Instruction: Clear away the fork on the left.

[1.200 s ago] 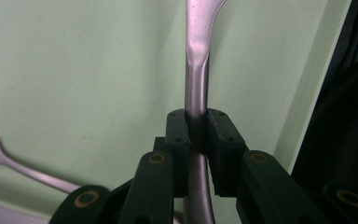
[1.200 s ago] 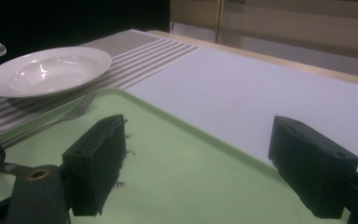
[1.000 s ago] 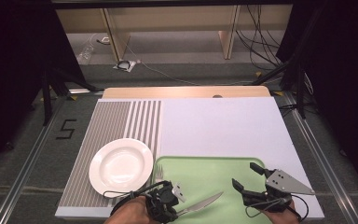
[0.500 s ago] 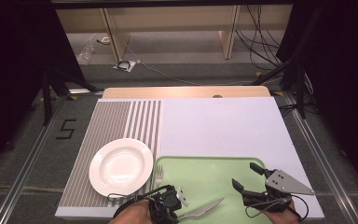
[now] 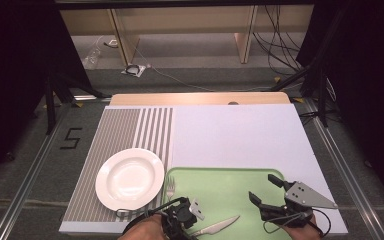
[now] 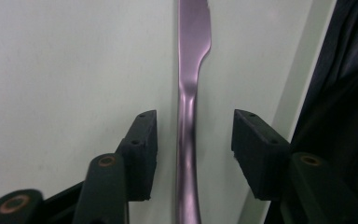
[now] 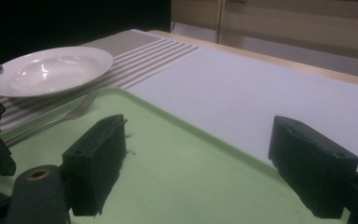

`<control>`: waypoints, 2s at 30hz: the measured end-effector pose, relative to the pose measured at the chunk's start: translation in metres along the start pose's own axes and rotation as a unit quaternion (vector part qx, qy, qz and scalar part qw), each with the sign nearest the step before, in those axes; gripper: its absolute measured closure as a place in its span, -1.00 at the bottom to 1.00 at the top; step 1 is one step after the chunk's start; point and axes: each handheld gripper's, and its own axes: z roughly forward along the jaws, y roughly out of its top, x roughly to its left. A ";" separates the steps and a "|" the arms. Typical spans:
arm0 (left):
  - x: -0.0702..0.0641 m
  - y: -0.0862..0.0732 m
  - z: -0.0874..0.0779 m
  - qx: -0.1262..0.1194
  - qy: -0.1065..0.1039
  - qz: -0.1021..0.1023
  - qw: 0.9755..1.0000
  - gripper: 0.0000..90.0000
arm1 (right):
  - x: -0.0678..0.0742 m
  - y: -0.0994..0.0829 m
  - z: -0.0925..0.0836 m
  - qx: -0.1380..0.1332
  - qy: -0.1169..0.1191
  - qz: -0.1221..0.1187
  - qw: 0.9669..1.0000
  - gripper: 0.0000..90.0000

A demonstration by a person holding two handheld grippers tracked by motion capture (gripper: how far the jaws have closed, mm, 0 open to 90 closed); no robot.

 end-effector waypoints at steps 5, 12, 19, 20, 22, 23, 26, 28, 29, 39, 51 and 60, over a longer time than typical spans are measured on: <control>-0.003 0.001 0.000 -0.029 0.005 0.012 0.999 0.38 | 0.000 0.000 0.000 0.004 -0.001 -0.001 1.000 -0.56; -0.008 0.003 0.007 -0.036 0.004 0.027 0.999 0.84 | 0.000 0.000 0.000 0.007 -0.002 -0.001 1.000 -0.56; -0.011 0.003 0.013 -0.031 0.007 0.035 0.999 0.98 | 0.000 0.000 0.000 0.007 -0.002 0.000 1.000 -0.56; -0.010 0.003 0.014 -0.029 0.009 0.036 0.999 0.98 | 0.000 0.000 0.000 0.007 -0.002 -0.001 1.000 -0.56; -0.009 0.002 0.016 -0.028 0.012 0.031 0.999 0.98 | 0.000 0.000 0.000 0.004 -0.002 0.000 1.000 -0.56; -0.008 0.002 0.016 -0.028 0.010 0.030 0.999 0.98 | 0.000 0.000 0.000 0.002 -0.001 0.000 1.000 -0.56; -0.008 0.002 0.016 -0.026 0.011 0.029 0.999 0.98 | 0.000 0.000 0.000 0.002 -0.001 0.000 1.000 -0.56; -0.008 0.002 0.016 -0.024 0.016 0.029 0.999 0.98 | 0.000 0.000 0.000 0.002 -0.001 -0.001 1.000 -0.56; -0.007 0.002 0.016 -0.024 0.018 0.028 0.999 0.98 | 0.000 0.000 0.000 0.003 -0.002 -0.001 1.000 -0.56; 0.000 -0.001 0.016 -0.017 0.039 0.016 0.999 0.99 | 0.000 0.000 0.000 0.001 -0.001 -0.001 1.000 -0.56; 0.013 -0.006 0.011 -0.014 0.058 -0.007 0.998 0.99 | 0.000 0.000 0.000 0.001 -0.001 -0.001 1.000 -0.56; 0.023 -0.012 0.006 -0.006 0.067 -0.025 0.997 0.99 | 0.000 0.000 0.000 0.002 -0.001 -0.002 1.000 -0.56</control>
